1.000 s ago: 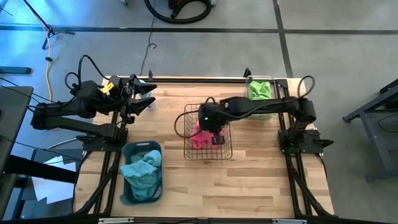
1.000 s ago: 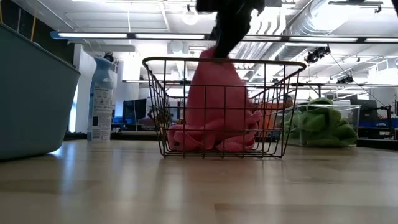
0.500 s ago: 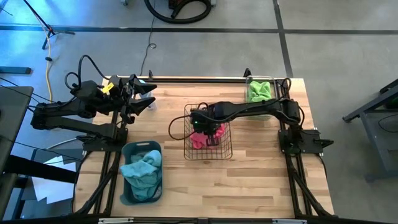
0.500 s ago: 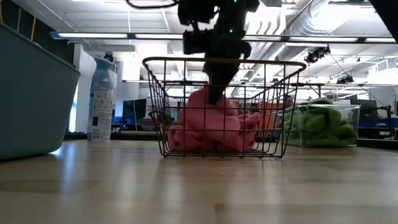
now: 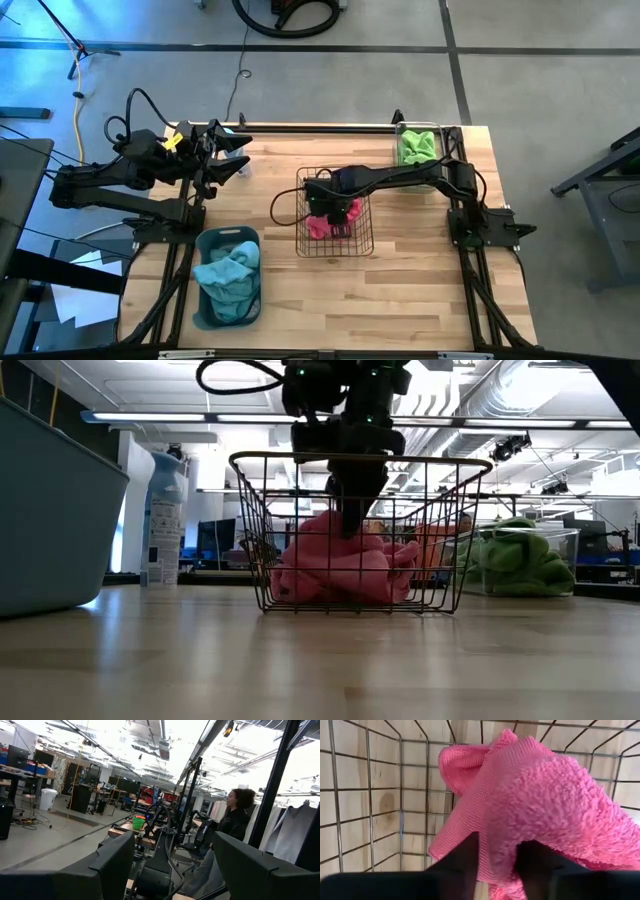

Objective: Sort microfiber towel by color & place in baskets
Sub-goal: Put the pink microfiber cloth into the gold wire basket, then return to Home Position

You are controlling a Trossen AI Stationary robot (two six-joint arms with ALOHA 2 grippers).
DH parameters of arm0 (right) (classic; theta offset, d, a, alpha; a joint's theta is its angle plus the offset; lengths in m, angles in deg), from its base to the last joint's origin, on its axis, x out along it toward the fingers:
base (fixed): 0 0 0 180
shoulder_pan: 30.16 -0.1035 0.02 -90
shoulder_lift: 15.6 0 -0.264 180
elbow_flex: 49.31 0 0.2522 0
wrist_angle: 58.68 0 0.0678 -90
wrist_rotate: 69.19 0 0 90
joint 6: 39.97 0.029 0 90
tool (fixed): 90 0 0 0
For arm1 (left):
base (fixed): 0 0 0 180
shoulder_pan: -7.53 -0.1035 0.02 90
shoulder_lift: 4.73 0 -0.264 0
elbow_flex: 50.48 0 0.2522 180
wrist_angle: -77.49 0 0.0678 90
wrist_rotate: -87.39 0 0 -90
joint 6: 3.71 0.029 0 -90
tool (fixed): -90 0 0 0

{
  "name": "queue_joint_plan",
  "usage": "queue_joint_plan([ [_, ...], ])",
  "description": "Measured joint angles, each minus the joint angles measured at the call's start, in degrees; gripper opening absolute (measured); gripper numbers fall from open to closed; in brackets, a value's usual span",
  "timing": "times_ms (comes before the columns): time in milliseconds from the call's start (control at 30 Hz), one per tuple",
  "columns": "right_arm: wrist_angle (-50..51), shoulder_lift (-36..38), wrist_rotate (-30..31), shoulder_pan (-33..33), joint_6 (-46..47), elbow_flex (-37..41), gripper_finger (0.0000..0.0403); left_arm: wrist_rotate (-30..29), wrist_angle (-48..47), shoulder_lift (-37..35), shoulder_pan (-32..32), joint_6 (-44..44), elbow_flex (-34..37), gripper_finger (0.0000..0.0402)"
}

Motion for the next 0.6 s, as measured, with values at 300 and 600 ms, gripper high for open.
queue_joint_plan([
  [300,8.4,1.2,3.3,0.0,-3.6,-6.9,0.0235,0.0,-0.1,0.0,0.0,0.1,0.0,0.0257],
  [600,22.2,1.3,2.3,1.2,-4.9,-18.5,0.0246,0.0,-0.3,0.0,0.0,1.6,0.0,0.0257],
])
